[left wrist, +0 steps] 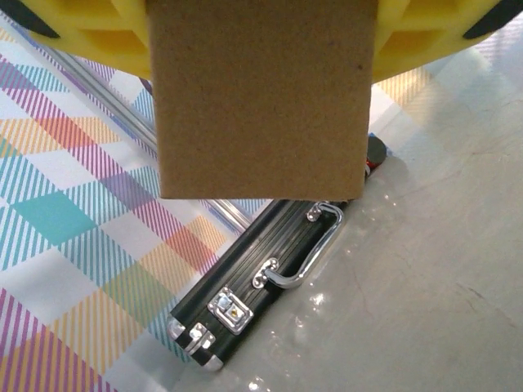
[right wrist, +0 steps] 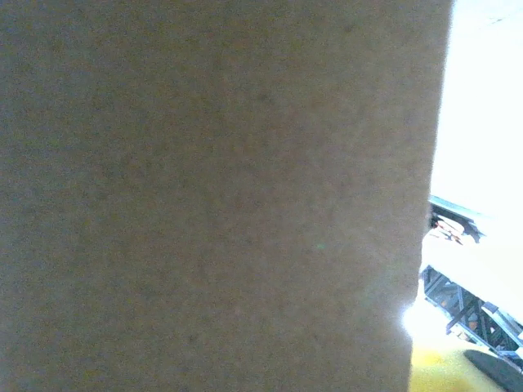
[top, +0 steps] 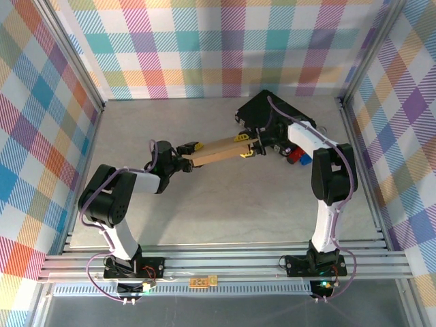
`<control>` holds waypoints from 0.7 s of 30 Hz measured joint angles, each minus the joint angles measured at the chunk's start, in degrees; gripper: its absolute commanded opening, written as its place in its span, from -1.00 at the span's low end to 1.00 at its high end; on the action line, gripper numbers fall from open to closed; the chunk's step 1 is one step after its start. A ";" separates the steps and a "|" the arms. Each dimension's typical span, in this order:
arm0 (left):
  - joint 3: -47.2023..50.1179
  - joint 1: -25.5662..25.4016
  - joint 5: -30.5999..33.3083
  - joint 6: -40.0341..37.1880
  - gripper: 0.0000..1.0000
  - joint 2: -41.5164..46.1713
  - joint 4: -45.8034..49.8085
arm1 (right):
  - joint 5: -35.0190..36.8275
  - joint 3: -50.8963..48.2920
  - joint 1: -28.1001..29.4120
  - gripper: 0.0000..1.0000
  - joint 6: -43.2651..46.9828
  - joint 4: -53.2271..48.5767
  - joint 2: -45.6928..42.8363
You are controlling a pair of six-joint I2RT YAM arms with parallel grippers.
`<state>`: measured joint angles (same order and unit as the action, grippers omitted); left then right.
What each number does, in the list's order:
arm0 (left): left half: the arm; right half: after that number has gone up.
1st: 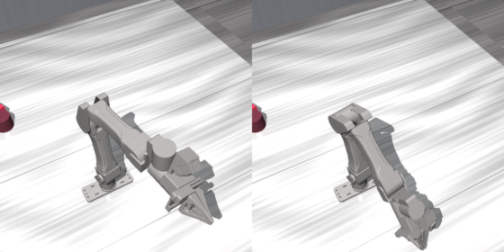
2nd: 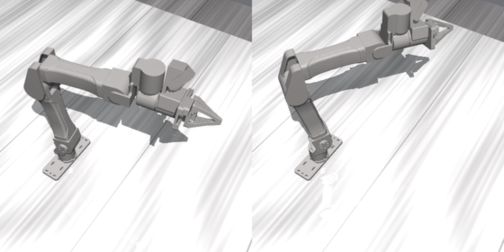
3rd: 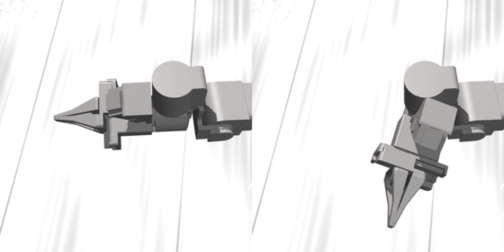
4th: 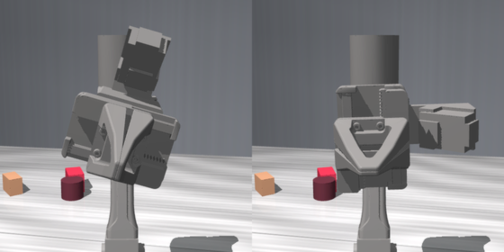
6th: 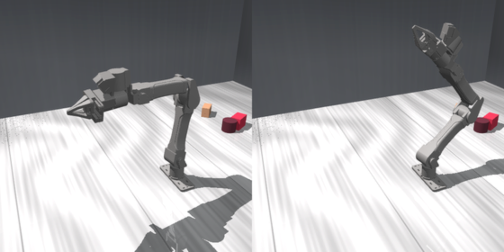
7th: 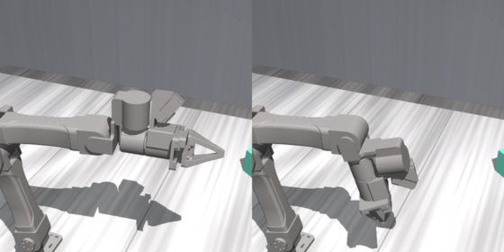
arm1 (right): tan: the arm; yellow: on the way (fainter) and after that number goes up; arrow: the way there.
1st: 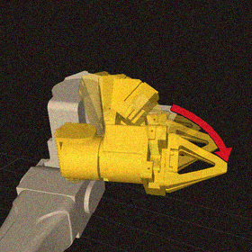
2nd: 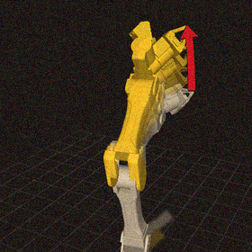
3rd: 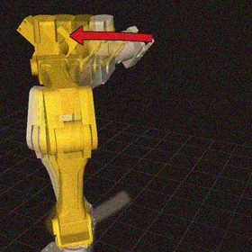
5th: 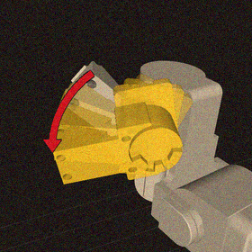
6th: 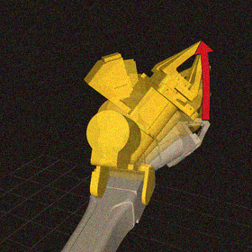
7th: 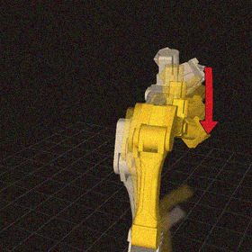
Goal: Fold the paper box
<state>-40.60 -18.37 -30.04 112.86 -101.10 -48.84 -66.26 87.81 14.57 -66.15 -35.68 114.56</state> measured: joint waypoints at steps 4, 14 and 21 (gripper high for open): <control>1.70 -0.46 1.57 0.00 -0.65 1.81 1.27 | 2.27 0.50 -0.24 0.40 3.93 -3.45 -0.15; -2.14 4.07 -1.62 -0.02 -0.86 15.50 33.42 | 16.46 4.63 -6.49 0.24 19.21 -11.89 -15.06; -9.35 9.66 -3.52 -0.20 -0.85 18.45 60.37 | 38.62 -11.85 1.73 0.08 45.05 -4.33 -37.57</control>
<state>-49.95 -8.71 -33.56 112.66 -82.65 11.53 -27.64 75.96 16.29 -21.10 -40.01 76.99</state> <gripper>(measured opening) 0.425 0.546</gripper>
